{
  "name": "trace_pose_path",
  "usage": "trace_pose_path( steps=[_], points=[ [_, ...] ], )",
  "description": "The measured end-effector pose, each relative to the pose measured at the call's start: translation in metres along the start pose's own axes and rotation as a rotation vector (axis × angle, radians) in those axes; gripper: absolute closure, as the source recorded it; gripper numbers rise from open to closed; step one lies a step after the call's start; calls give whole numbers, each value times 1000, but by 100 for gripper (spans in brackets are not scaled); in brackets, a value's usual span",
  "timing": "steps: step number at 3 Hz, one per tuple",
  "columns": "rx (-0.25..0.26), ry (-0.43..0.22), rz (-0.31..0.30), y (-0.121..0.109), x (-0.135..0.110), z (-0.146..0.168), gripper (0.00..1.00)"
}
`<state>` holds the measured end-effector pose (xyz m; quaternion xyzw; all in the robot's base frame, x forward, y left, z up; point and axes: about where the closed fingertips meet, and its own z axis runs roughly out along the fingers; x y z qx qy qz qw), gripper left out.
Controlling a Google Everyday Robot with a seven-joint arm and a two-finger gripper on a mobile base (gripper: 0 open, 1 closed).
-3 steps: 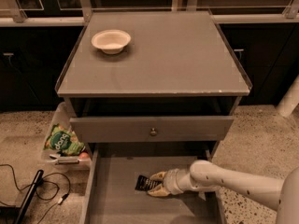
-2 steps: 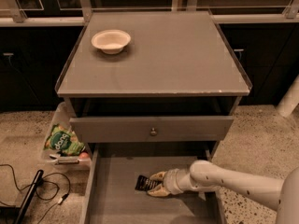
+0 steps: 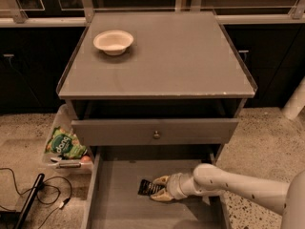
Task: Pick rxbar chocolate from middle drawer and place on counter
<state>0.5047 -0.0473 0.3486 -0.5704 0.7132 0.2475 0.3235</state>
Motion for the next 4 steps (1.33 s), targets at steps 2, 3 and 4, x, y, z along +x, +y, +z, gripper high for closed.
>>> trace_pose_path(
  steps=[2, 3, 4],
  points=[
    [-17, -139, -27, -8, -40, -53, 100],
    [-56, -225, -43, 0, -59, -91, 100],
    [-65, -224, -59, 5, -78, -133, 100]
  ],
)
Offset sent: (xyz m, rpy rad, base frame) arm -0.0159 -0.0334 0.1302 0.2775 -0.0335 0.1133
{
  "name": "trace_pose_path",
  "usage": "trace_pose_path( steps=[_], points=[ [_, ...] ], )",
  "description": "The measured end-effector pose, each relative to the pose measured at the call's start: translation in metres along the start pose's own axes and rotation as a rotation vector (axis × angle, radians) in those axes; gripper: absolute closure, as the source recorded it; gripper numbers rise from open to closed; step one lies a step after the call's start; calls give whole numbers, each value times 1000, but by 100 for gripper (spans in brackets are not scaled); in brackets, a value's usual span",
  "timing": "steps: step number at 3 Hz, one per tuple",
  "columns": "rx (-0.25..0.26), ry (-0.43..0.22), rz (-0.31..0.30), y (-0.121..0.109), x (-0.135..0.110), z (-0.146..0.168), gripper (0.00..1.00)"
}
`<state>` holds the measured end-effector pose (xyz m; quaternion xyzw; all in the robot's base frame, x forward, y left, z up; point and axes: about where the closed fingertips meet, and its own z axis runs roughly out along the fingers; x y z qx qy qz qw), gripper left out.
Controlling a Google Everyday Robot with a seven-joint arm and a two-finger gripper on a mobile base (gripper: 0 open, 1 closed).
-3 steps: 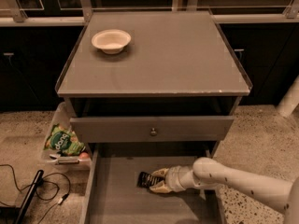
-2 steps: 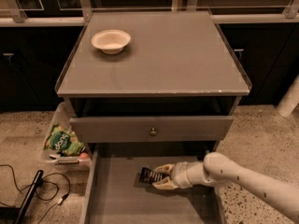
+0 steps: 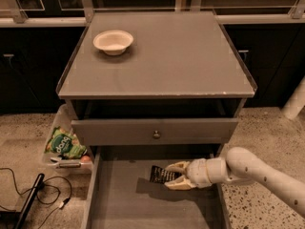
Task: Pick rxbar chocolate from middle drawer and place on counter
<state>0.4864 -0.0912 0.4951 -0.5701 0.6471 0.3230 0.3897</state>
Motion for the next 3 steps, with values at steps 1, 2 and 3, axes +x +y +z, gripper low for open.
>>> trace_pose_path(
  steps=[1, 2, 3],
  points=[
    [32, 110, -25, -2, -31, -37, 100],
    [110, 235, -65, -26, -78, -96, 100],
    [133, 257, -96, -29, -99, -109, 100]
  ],
)
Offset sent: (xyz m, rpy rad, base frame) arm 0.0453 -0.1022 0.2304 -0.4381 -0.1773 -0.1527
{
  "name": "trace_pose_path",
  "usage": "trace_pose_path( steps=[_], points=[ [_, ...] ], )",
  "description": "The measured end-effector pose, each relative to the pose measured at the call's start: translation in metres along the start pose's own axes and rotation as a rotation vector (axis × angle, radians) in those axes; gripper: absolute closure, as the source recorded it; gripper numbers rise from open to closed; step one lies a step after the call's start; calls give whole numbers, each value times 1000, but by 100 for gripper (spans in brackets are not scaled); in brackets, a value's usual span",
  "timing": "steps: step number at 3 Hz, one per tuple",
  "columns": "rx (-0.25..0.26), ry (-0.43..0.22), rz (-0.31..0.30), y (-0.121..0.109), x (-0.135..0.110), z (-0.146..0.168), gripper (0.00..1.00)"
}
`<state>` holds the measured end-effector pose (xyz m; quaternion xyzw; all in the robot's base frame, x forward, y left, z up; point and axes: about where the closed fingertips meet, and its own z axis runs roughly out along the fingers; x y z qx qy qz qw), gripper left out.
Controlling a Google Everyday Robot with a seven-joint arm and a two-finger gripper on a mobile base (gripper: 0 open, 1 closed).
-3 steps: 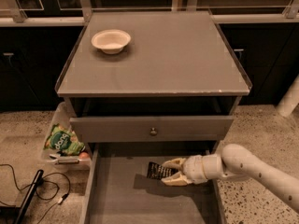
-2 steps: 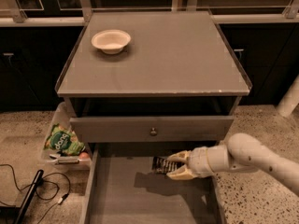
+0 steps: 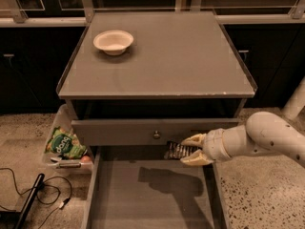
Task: Pick rxbar chocolate from middle drawer and place on counter
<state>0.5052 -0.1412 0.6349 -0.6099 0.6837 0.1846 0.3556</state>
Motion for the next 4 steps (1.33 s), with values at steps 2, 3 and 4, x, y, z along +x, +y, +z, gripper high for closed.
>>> trace_pose_path(
  steps=[2, 3, 4],
  points=[
    [44, -19, -51, -15, -32, -46, 100],
    [108, -18, -149, -41, -92, -122, 100],
    [147, -36, -219, -69, -143, -181, 100]
  ],
)
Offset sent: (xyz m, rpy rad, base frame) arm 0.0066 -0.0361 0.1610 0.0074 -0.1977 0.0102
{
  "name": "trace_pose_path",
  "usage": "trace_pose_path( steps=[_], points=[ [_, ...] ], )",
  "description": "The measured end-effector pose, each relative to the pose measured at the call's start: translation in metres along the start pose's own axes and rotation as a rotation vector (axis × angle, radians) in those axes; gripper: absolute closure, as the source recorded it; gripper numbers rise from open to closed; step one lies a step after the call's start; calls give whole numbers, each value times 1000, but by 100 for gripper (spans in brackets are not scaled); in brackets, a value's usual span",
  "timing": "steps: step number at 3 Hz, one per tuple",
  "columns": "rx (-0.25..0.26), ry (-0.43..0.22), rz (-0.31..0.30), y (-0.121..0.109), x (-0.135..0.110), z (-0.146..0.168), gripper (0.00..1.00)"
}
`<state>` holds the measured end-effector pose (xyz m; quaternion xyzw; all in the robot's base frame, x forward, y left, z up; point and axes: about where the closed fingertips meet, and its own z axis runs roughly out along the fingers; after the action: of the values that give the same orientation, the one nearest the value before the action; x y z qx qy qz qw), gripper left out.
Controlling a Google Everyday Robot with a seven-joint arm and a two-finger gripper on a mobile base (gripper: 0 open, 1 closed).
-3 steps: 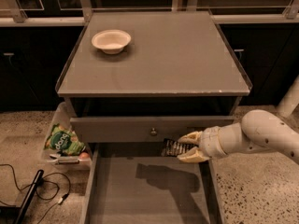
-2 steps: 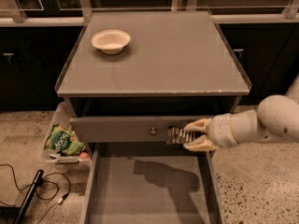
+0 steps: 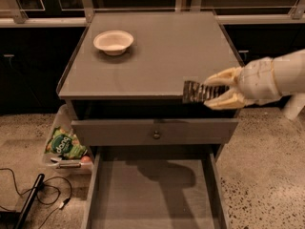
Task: Pick rxbar chocolate from middle drawer and place on counter
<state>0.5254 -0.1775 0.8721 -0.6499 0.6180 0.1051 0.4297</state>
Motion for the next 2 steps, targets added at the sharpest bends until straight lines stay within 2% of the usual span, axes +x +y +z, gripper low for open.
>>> trace_pose_path(
  steps=[1, 2],
  points=[
    [29, -7, -20, -15, -9, -14, 100],
    [27, -7, -19, -14, -9, -13, 100]
  ],
)
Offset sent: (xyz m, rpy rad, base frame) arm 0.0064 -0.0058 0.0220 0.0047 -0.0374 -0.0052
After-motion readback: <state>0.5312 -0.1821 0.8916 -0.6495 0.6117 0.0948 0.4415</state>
